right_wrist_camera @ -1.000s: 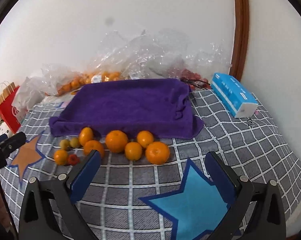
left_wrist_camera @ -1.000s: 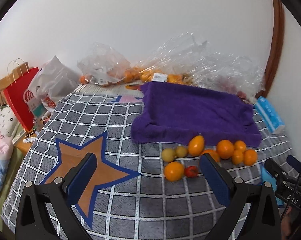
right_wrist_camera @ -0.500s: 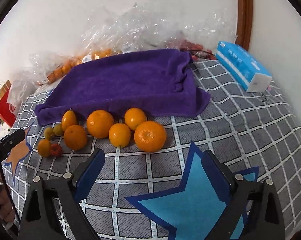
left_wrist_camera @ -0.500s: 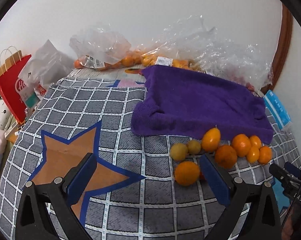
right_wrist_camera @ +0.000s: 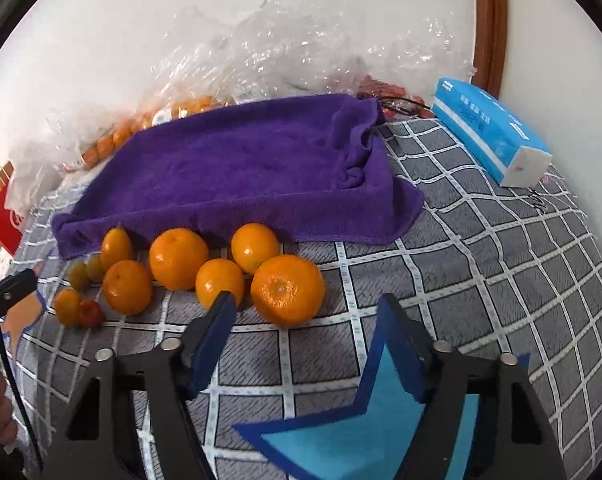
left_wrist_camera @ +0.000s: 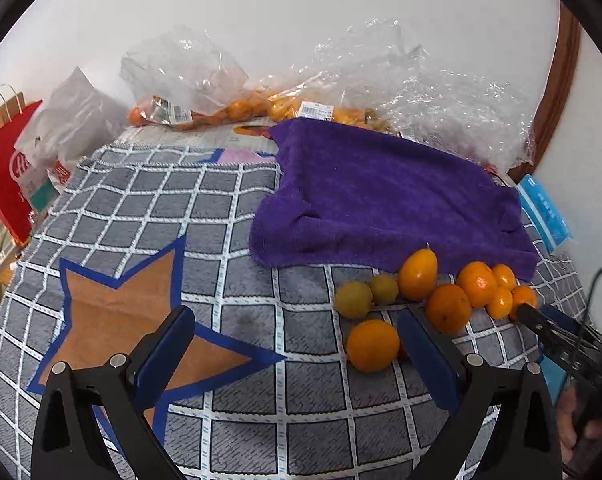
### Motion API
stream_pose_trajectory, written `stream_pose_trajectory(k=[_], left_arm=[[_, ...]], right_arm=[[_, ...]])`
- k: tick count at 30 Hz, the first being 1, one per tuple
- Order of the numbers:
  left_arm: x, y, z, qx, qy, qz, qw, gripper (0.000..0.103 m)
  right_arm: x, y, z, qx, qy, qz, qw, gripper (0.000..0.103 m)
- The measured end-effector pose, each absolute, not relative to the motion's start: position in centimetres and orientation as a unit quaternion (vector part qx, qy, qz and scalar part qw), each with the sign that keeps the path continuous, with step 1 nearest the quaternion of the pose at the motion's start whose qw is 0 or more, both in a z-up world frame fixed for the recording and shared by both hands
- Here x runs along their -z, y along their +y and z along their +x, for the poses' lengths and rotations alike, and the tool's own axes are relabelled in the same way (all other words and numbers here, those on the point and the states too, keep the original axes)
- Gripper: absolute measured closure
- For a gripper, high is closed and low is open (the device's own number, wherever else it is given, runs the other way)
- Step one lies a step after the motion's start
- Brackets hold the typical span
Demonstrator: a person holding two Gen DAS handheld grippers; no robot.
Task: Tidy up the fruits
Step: 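Close the right gripper on the large orange while the left gripper grasps another orange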
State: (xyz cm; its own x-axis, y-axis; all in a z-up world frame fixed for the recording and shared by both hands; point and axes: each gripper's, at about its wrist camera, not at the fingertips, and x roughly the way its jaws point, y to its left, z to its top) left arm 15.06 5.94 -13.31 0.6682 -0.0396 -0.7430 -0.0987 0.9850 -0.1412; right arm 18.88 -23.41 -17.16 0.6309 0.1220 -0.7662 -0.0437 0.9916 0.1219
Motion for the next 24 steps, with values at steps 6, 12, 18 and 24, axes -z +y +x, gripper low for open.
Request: stream_pose_trajectory(k=[6,12,18,24], left_arm=[[14.3,4.8,15.3,0.018,0.422,-0.076,0.903,0.010],[15.3,3.5,15.9,0.051,0.438,-0.076,0.894,0.035],[16.2,2.4,16.2,0.097,0.454,-0.095,0.880,0.052],[15.8,3.1,16.1,0.101,0.457,-0.108,0.877,0.072]], right_arm=[[18.6,-22.7,20.1,-0.039,0.441,0.029,0.896,0.043],[18.9,-22.6,20.7,-0.028,0.432,0.021,0.901,0.047],[19.0,-22.6,20.6,-0.032,0.430,0.022,0.902,0.052],[18.8,-22.6,19.9,-0.038,0.428,0.018,0.903,0.061]])
